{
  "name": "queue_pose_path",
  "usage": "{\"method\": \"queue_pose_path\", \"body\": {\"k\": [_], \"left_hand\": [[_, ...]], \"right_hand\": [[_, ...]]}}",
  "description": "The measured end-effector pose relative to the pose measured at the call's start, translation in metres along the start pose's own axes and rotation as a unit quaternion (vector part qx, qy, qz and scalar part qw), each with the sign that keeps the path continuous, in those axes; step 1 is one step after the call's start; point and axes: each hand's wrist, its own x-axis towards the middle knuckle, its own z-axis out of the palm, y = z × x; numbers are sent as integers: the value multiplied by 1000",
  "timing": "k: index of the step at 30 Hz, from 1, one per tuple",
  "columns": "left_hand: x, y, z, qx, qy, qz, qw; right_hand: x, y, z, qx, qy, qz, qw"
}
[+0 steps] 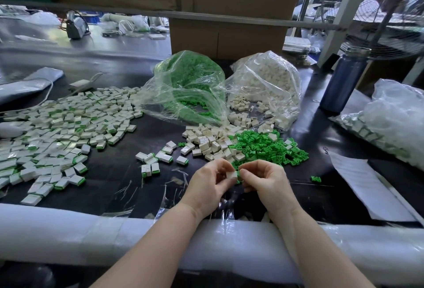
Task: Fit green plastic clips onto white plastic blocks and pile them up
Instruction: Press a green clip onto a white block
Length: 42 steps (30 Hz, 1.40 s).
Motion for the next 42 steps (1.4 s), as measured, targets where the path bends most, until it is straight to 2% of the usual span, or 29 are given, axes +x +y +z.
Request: {"method": "queue_pose_path", "body": {"k": [3, 6, 12, 21, 33, 42], "left_hand": [[1, 0, -1, -34, 3, -13, 999], [1, -1, -3, -40, -14, -21, 999], [1, -2, -2, -3, -12, -27, 1000], [-2, 4, -1, 78, -12, 40, 996], [-1, 5, -2, -75, -21, -39, 996], [-2, 9, -3, -88, -22, -58, 994]], "right_hand": [[0, 0, -2, 23, -9, 5, 1000], [1, 2, 0, -3, -10, 5, 1000], [1, 3, 4, -59, -19, 12, 998], [-1, -1, 5, -103, -32, 8, 994], [-2, -4, 2, -1, -9, -1, 1000], [-4, -6, 2, -9, -46, -32, 998]]}}
